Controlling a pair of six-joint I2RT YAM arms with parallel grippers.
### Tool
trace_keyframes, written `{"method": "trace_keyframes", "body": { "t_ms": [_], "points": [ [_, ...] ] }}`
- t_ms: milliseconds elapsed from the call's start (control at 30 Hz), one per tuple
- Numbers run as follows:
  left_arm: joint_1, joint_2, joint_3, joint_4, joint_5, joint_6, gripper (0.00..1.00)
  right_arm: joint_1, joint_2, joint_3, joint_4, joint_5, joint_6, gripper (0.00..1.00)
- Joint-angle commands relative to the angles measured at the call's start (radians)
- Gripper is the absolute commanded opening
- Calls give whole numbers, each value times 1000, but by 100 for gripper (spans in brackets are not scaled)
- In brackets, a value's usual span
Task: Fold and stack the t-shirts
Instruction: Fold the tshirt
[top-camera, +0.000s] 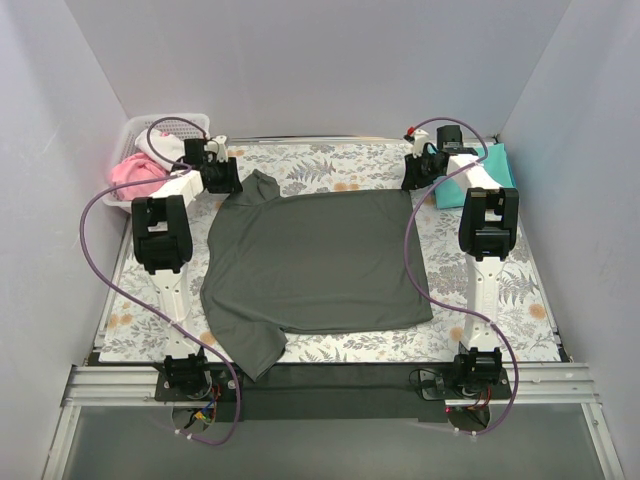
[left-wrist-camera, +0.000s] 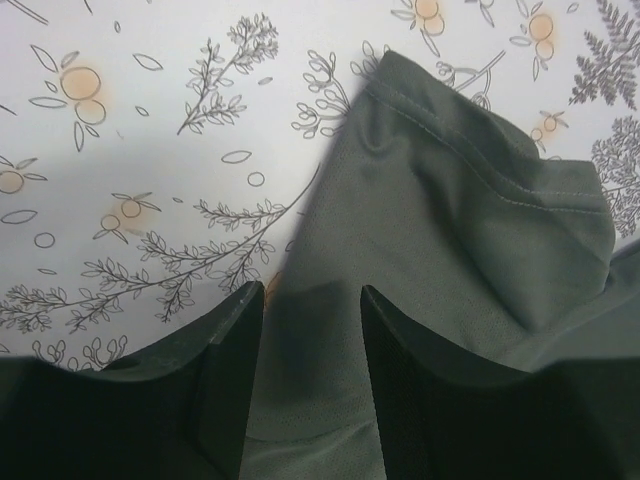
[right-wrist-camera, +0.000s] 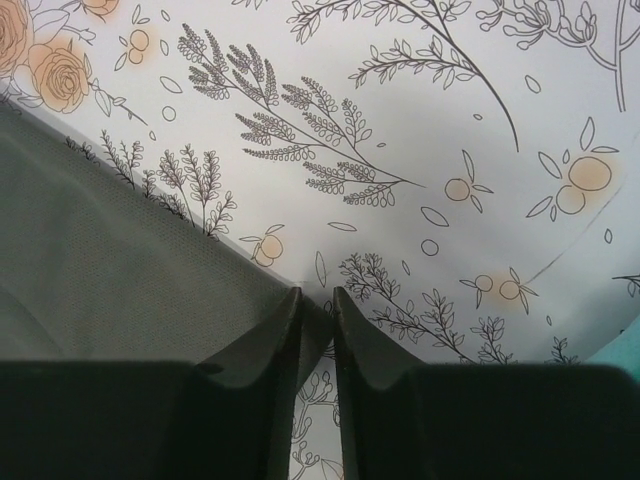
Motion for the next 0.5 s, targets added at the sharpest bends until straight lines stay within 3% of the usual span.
{"method": "trace_keyframes", "body": {
  "t_ms": [0, 100, 200, 333, 433, 467],
  "points": [
    [-16, 2, 1, -28, -6, 29, 41, 9, -8, -6, -33, -19, -8, 19],
    [-23, 22, 7, -40, -32, 35, 38, 11, -8, -2, -36, -21, -15, 18],
    [-23, 37, 26, -43, -44, 27, 27, 14, -4, 7, -37, -21, -17, 11],
    [-23, 47, 47, -51, -43, 21, 21, 15, -8, 6, -43, -21, -23, 1],
    [-23, 51, 61, -52, -43, 15, 9, 15, -22, 6, -42, -10, -32, 1],
    [-23, 51, 70, -52, -43, 17, 1, 14, -31, 6, -40, -6, -35, 1]
  ]
}}
